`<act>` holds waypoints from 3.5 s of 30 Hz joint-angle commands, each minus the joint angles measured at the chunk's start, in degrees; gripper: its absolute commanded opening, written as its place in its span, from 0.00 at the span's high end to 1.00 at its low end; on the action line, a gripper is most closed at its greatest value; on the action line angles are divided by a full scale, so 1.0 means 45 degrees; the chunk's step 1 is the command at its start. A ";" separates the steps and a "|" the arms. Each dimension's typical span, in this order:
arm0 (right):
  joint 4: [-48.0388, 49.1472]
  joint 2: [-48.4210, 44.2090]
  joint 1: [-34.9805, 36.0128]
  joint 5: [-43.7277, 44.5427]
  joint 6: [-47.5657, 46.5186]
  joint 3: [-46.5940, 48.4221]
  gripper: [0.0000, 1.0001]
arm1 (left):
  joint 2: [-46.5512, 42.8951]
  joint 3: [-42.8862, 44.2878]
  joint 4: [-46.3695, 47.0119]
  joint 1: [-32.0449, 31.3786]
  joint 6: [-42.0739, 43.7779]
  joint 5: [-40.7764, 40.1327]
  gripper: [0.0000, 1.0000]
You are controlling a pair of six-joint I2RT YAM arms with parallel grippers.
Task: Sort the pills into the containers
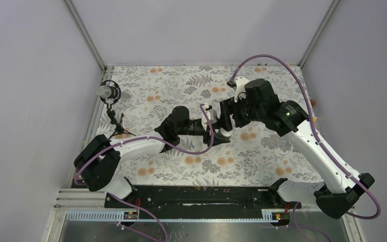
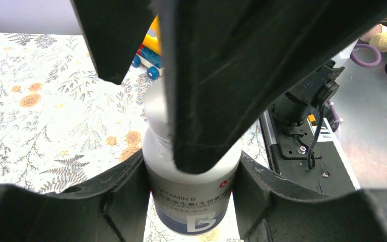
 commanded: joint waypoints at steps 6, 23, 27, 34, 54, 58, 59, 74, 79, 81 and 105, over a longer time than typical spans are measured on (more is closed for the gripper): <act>-0.0453 -0.0579 -0.0048 -0.0830 -0.0885 -0.0277 0.23 | -0.0397 -0.0047 0.1081 0.0037 0.0012 0.0341 1.00; 0.0810 0.0176 -0.0096 0.1033 0.0675 -0.0517 0.29 | -0.0661 -0.0258 0.1581 0.0048 -0.0125 0.0437 1.00; 0.0994 0.0050 -0.0108 0.1421 0.1090 -0.0560 0.28 | -0.0652 -0.0239 0.1546 0.0073 -0.0125 0.0305 1.00; 0.0858 -0.0669 -0.0124 -0.0292 0.0658 -0.0422 0.21 | -0.0533 -0.0233 0.1457 0.0106 -0.0147 0.0096 1.00; -0.0700 0.0046 -0.0147 -0.1210 -0.0757 0.0083 0.56 | -0.0290 0.0127 0.1185 0.0254 -0.0360 0.0401 1.00; 0.0336 -0.0077 -0.0141 -0.0965 0.0038 -0.0508 0.62 | -0.0190 0.0653 0.0386 0.0270 -0.0803 -0.0379 1.00; 0.0698 -0.0168 -0.0108 -0.0891 0.0265 -0.0752 0.63 | -0.0149 0.0883 0.0104 0.0265 -0.0910 -0.0544 1.00; 0.2648 -0.0844 0.0475 0.1633 0.2518 -0.2038 0.57 | 0.0198 0.1568 -0.0695 0.0262 -0.1435 -0.1449 1.00; 0.2157 -0.1458 0.0442 0.1625 0.2523 -0.1602 0.16 | 0.0117 0.1078 -0.0468 0.0270 -0.0816 -0.1115 1.00; 0.1782 -0.1606 0.0438 0.1623 0.2035 -0.1343 0.14 | 0.0048 0.0845 -0.0337 0.0281 -0.0588 -0.0878 1.00; -0.1107 0.0013 0.0378 -0.1402 -0.2382 0.0423 0.45 | -0.0354 0.0337 0.0680 0.0546 -0.0232 0.2518 1.00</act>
